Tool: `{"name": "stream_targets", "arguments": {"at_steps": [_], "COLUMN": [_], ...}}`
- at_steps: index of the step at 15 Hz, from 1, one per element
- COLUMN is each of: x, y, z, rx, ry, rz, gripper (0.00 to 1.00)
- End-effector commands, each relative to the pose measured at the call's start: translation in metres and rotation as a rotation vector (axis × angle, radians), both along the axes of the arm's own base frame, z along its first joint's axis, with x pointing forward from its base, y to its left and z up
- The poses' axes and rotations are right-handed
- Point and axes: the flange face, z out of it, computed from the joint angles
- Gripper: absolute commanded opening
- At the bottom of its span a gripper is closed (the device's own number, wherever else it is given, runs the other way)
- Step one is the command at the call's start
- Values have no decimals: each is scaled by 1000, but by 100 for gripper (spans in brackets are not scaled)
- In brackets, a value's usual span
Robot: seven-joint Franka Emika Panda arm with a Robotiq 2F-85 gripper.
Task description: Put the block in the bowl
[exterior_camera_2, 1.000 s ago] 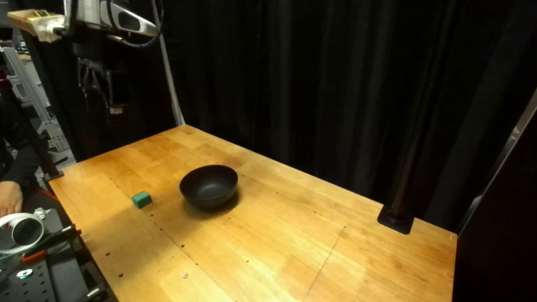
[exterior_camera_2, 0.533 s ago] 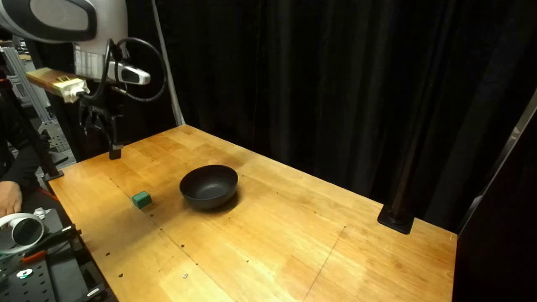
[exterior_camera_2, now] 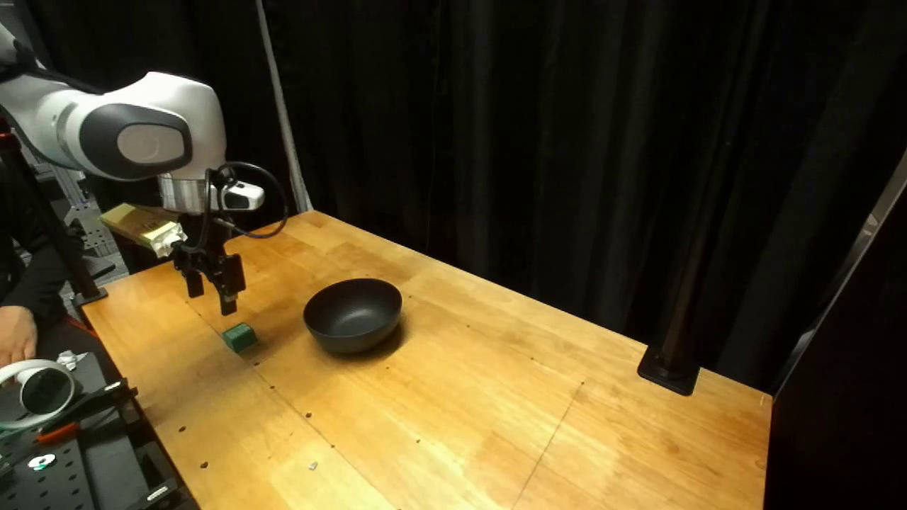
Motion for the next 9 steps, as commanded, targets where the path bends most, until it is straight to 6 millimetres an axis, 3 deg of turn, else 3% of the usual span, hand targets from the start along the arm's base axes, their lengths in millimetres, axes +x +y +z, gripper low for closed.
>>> {"name": "stream_targets", "arguments": {"at_steps": [1,7,8,9], "x": [14,18,18,18], "y": [0,-1,-1,-1], "z": [-31,-69,-72,-75], "rx": [-18,32,22,20], "ry": [-28,-2,-7,-1], "rz": [-45,-79,-88,-83], "gripper": [100,100,75,74]}}
